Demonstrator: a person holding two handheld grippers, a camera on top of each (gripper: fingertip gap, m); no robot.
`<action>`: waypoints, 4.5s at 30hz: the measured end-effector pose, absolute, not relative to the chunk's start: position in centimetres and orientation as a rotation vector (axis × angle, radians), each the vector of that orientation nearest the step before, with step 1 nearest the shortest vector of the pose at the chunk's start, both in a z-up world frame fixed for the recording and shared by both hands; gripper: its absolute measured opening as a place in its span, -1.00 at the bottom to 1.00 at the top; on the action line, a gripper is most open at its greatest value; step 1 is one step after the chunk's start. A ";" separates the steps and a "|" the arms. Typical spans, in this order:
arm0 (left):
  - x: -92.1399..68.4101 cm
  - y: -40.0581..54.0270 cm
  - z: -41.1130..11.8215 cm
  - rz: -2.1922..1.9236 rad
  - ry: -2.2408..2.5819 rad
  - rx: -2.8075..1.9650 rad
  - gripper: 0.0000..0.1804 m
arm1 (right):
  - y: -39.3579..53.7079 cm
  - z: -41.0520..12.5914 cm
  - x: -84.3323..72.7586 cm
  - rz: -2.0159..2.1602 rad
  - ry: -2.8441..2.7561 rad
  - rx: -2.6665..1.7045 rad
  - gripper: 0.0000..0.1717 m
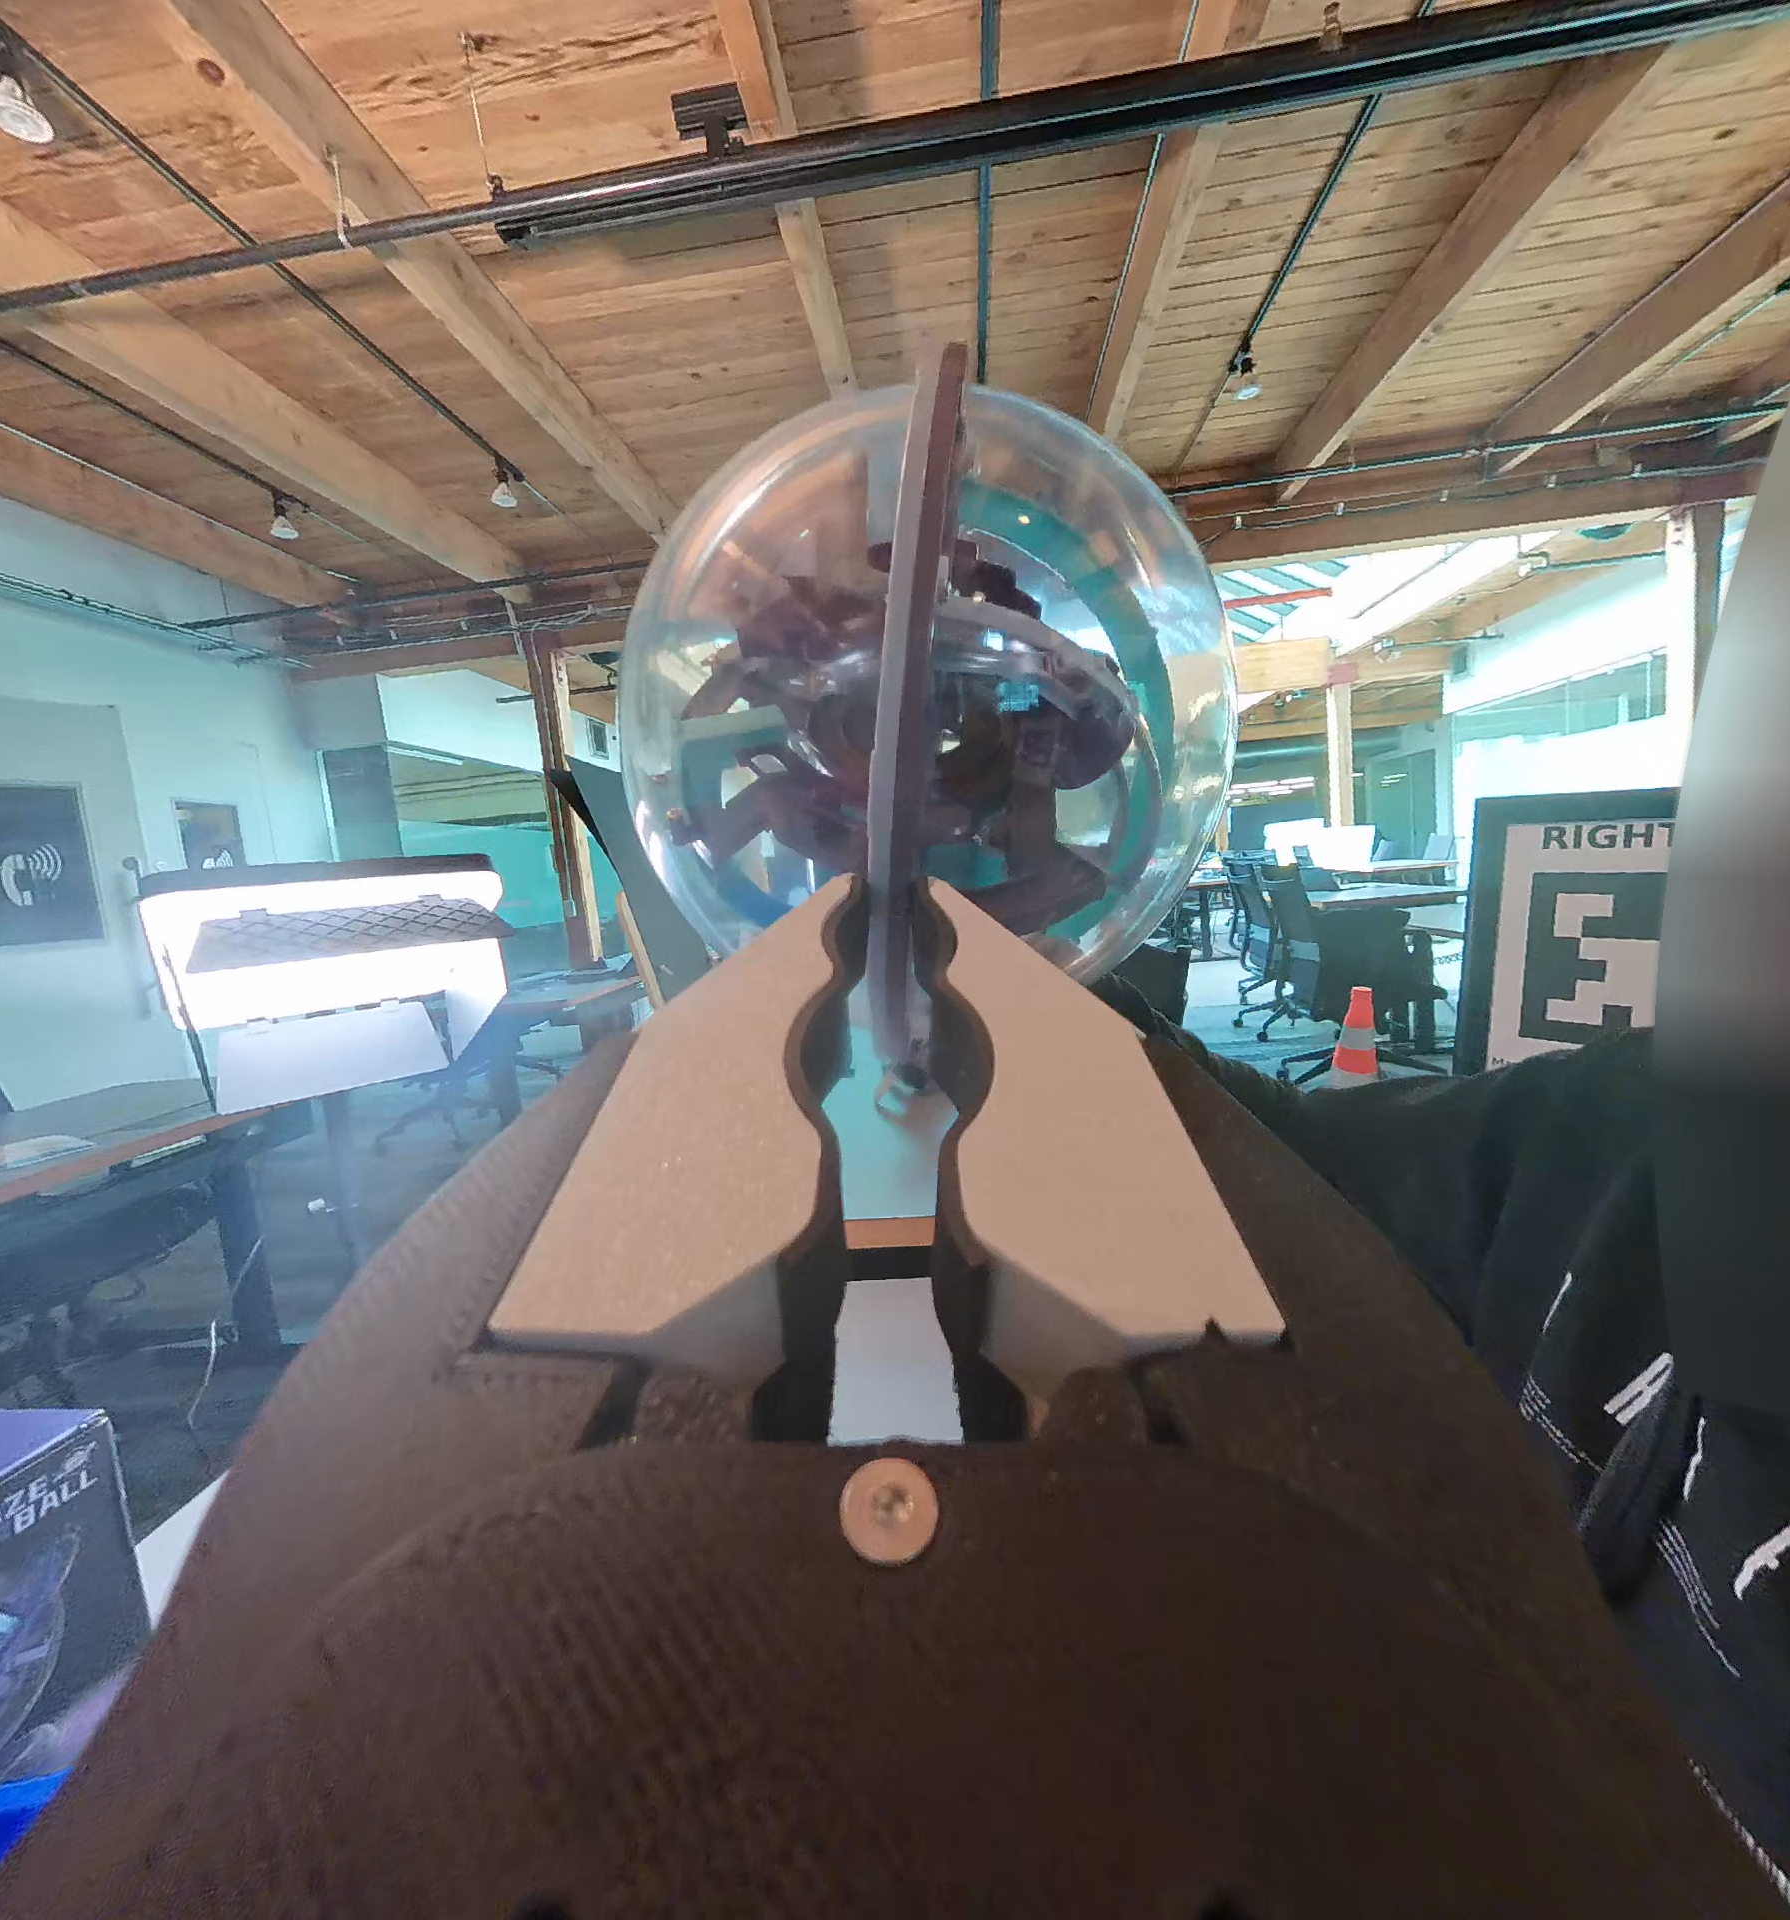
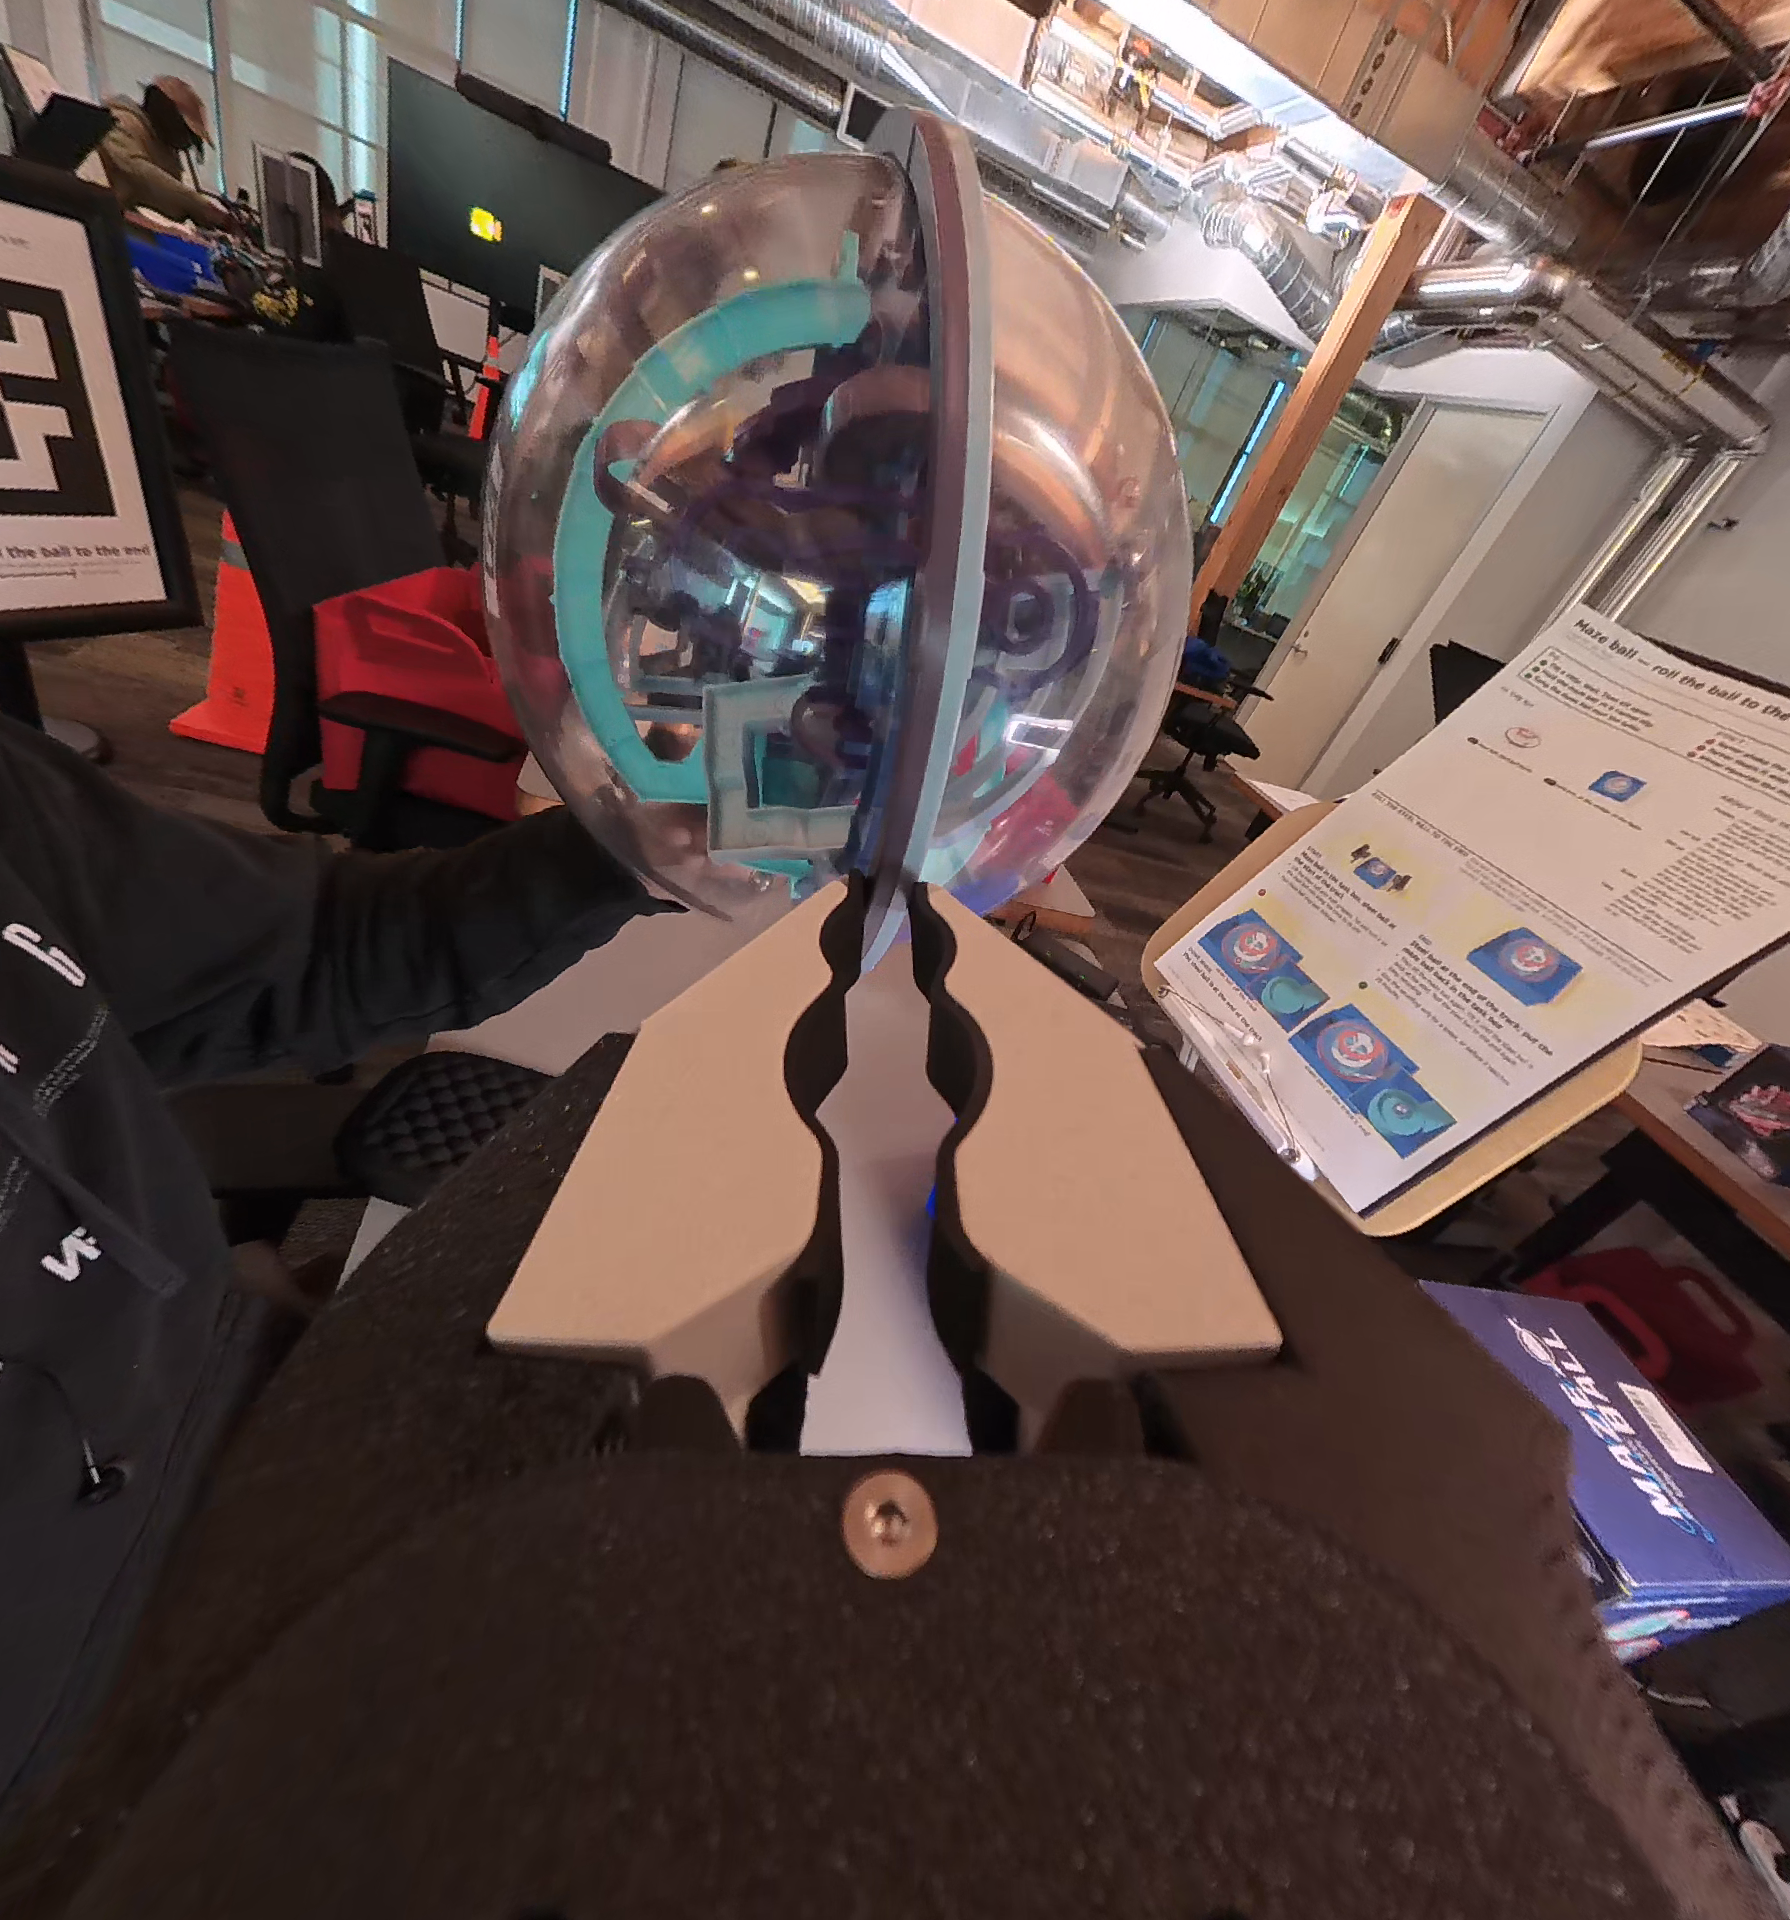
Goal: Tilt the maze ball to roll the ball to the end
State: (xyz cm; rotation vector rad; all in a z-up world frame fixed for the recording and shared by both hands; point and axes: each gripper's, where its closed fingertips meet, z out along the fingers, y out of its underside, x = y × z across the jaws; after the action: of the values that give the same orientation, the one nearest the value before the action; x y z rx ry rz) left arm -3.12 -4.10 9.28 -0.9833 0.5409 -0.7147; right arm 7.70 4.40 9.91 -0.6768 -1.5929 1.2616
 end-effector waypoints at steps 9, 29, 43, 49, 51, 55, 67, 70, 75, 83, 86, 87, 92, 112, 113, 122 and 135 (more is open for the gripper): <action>-3.0 -4.4 9.9 -0.696 0.540 -1.000 -0.93 | 4.3 9.9 7.7 1.267 -1.590 -0.680 -0.93; -2.9 -3.8 7.6 -0.788 0.498 -1.034 -0.93 | 4.5 8.4 8.1 1.274 -1.601 -0.740 -0.93; -2.6 -2.2 1.8 -1.019 0.303 -1.174 -0.94 | 6.0 3.3 8.3 1.430 -1.598 -1.032 -0.93; -2.7 -1.1 -3.9 -1.096 0.197 -1.291 -0.94 | 7.2 -2.9 8.0 1.587 -1.573 -1.266 -0.94; -2.7 -0.8 -6.3 -1.125 0.155 -1.345 -0.93 | 7.7 -5.4 8.0 1.644 -1.557 -1.349 -0.94; -2.7 -0.5 -11.2 -1.223 0.042 -1.441 -0.93 | 7.9 -10.8 7.9 1.769 -1.514 -1.507 -0.94; -1.7 -1.5 -21.6 -1.479 -0.333 -1.632 -0.95 | 7.3 -21.9 8.6 1.984 -1.445 -1.904 -0.93; -1.4 -1.6 -23.0 -1.513 -0.404 -1.657 -0.94 | 7.4 -23.4 8.7 2.016 -1.439 -1.981 -0.93; -1.4 -1.4 -23.7 -1.501 -0.456 -1.688 -0.94 | 7.8 -25.1 8.5 2.051 -1.426 -2.080 -0.92; -0.8 -1.4 -24.6 -1.447 -0.432 -1.775 -0.93 | 8.8 -26.2 8.2 2.075 -1.428 -2.111 -0.93; -0.6 -1.5 -24.7 -1.420 -0.401 -1.793 -0.92 | 8.9 -26.1 8.1 2.082 -1.432 -2.101 -0.93; -0.6 -1.6 -24.7 -1.402 -0.378 -1.805 -0.91 | 9.0 -26.1 8.0 2.084 -1.435 -2.098 -0.93; -4.2 -1.1 -23.9 -0.940 -0.156 -1.850 -0.43 | 9.2 -26.0 7.8 2.097 -1.426 -2.101 -0.93; -2.2 6.4 -21.5 -0.645 0.347 -1.957 0.43 | 12.0 -26.4 5.8 1.967 -1.364 -2.067 -0.79; -2.4 6.7 -21.4 -0.656 0.330 -1.962 0.43 | 12.1 -26.1 5.8 1.956 -1.371 -2.034 -0.69; -3.0 8.4 -21.1 -0.765 0.235 -1.967 0.38 | 11.5 -23.0 5.2 1.453 -1.706 -1.513 0.10; -4.0 10.7 -21.6 -1.071 0.065 -2.001 0.34 | 11.8 -23.3 2.5 1.431 -1.698 -1.503 0.36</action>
State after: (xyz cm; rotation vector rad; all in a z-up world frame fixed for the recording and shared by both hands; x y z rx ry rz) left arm -4.05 10.69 -21.65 -2.0011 0.0649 -1.0709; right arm 2.49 11.78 -23.29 -1.5032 -1.6981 1.4309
